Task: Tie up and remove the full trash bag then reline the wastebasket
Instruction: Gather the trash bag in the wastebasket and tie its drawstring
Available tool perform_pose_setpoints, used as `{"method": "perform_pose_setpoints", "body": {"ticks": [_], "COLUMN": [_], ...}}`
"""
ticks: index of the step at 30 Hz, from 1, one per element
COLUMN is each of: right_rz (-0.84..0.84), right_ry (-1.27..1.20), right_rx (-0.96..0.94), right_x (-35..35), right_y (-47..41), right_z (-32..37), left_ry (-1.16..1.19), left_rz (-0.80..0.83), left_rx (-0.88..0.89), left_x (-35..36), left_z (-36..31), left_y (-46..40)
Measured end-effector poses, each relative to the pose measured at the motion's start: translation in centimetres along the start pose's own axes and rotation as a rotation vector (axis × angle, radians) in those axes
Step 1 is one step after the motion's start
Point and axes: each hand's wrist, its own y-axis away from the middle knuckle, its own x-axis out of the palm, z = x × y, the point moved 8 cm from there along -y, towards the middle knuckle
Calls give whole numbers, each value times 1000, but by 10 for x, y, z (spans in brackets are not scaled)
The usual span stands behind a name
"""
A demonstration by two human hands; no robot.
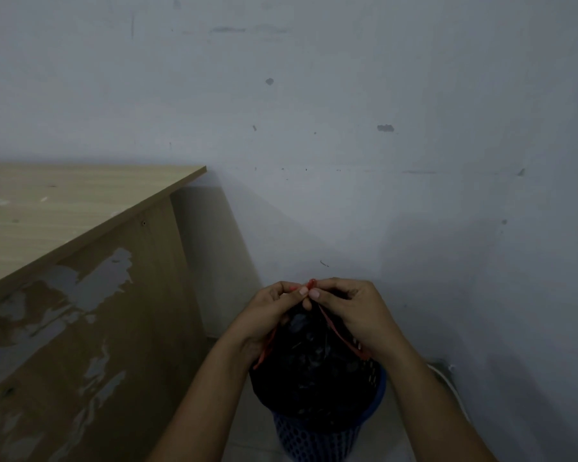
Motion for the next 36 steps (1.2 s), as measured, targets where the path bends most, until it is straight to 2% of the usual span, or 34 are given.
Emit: {"method": "perform_pose_setpoints", "body": {"ticks": [6,10,11,13,15,20,24,28,32,36], "right_rz": [-191,-249,-261,-294,-320,-314,-341,-355,-337,-231], "right_ry": [-196,-124,-59,86,147,274,285,450,559,635], "right_rx": [28,6,-4,-9,-14,-86,-160,-252,-290,-299], "right_x": [-3,-5,-6,-8,-7,-4,-6,-6,-11,-7], "right_y": [5,4,3,2,3,5,11,16,12,12], "right_z": [-21,-28,-28,-27,-23,-11,3,14,12,12], "left_ry": [130,118,34,-283,-520,-699,-480,-305,-259,-237], "left_rz": [-68,-144,-183,-268,-279,-317,-337,-335,-342,-339], "left_rx": [-73,-38,21,162,277,339,368,342,339,344], "left_x": [2,2,-1,-5,0,-4,0,0,3,1], "left_z": [8,6,2,-13,-23,-28,-29,-19,-17,-15], "left_y": [-1,0,-1,-1,0,0,6,5,5,5]}}
